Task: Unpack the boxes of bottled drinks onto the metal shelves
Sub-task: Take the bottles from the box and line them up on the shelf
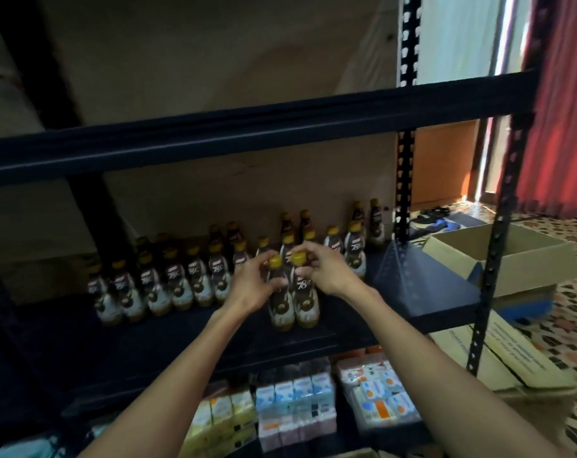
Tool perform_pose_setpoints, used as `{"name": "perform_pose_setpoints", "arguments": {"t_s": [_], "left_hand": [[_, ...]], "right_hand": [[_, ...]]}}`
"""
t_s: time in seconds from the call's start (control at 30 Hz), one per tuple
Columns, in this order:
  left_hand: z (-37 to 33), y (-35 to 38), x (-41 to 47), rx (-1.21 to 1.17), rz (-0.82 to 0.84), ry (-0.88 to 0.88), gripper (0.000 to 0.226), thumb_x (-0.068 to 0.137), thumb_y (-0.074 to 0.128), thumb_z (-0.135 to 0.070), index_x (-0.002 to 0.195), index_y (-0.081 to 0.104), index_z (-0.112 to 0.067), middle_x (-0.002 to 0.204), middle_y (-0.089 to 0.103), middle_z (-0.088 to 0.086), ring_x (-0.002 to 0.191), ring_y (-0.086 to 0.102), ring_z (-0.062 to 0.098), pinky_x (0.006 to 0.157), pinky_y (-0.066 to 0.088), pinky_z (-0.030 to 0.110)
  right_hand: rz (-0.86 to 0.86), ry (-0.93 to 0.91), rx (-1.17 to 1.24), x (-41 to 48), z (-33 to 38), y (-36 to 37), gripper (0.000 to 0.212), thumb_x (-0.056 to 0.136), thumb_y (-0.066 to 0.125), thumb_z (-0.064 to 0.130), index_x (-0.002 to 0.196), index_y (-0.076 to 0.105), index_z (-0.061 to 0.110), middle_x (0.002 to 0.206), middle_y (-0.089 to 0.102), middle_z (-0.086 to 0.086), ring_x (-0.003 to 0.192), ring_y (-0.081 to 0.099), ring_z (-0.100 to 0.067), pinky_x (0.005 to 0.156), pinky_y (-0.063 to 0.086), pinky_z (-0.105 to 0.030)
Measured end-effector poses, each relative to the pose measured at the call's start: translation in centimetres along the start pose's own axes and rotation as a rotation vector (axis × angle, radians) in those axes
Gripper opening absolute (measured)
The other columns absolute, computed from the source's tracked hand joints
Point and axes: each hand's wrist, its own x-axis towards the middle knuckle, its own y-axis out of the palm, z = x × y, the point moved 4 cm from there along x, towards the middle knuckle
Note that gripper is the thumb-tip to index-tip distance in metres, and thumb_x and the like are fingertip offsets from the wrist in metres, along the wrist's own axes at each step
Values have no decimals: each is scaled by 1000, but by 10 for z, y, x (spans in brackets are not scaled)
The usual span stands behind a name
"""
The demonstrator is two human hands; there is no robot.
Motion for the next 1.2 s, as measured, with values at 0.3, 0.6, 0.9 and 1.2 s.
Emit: {"name": "perform_pose_setpoints", "arguments": {"t_s": [0.3, 0.6, 0.9, 1.2], "left_hand": [[-81, 81, 30, 9, 35, 101, 73, 74, 85, -37, 140, 55, -27, 126, 64, -1, 122, 56, 19, 95, 44, 25], [-163, 162, 59, 92, 87, 302, 55, 82, 80, -33, 131, 59, -21, 110, 63, -2, 105, 57, 17, 80, 41, 26], [-178, 180, 101, 158, 183, 370, 46, 72, 87, -30, 104, 59, -13, 95, 64, -2, 90, 62, 17, 74, 52, 35], [-174, 190, 122, 256, 228, 292, 51, 76, 84, -31, 111, 50, -16, 107, 61, 6, 97, 61, 22, 82, 55, 41]], "right_hand": [[-128, 95, -104, -19, -66, -93, 38, 93, 72, 20, 129, 60, 27, 124, 66, 2, 123, 57, -13, 102, 48, -34], [-262, 150, -137, -34, -132, -176, 37, 94, 69, 17, 128, 60, 29, 116, 67, 3, 107, 62, -14, 91, 52, -33], [-252, 142, -133, -9, -156, -191, 37, 97, 63, 14, 130, 59, 29, 106, 62, 5, 98, 58, -13, 82, 44, -25], [-313, 88, -158, 11, -164, -190, 31, 93, 67, 9, 120, 62, 21, 103, 65, -4, 96, 62, -21, 85, 52, -37]]}}
